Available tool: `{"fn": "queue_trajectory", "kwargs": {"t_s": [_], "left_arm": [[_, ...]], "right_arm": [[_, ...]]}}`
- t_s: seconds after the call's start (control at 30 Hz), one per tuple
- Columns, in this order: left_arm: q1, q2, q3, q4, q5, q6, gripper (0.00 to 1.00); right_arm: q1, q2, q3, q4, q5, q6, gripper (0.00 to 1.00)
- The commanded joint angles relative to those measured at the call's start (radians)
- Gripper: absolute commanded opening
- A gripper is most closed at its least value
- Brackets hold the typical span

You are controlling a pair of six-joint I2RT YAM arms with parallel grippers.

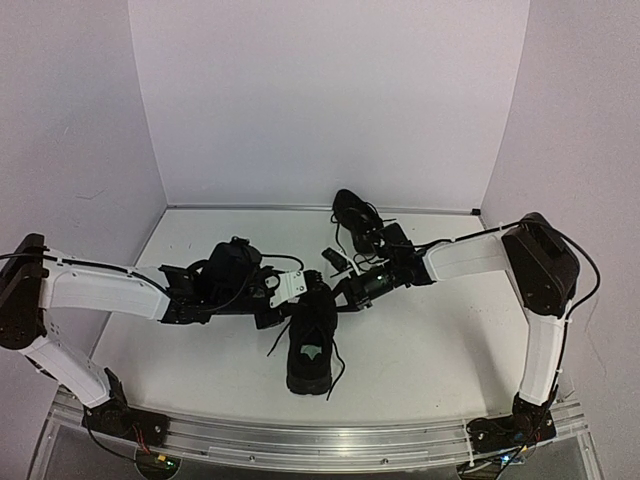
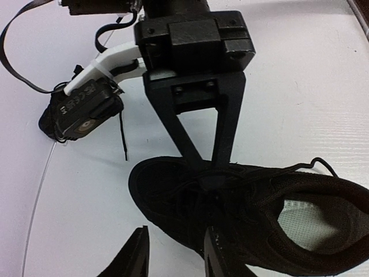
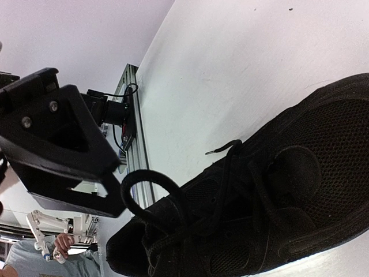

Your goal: Tie the shoes

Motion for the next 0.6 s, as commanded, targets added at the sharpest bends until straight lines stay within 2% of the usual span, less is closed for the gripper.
{"fn": "queue_trajectory", "kwargs": {"t_s": [0.0,0.2,0.57], "left_arm": [[0.042,-0.061,0.005,-0.063,0.067,-0.031,0.4],[0.06,-0.019,0.078,-0.124,0.141,-0.02,0.48],[0.069,0.066,0.147,-0.121,0.199,0.006,0.53]], "right_arm": [[0.007,-0.057,0.021,0.016,0.002,-0.033,0.0],[0.012,-0.057,0.039,-0.023,0.013,-0.068,0.0],[0.034,-0.057,0.057,-0.085,0.024,-0.1,0.0]]}}
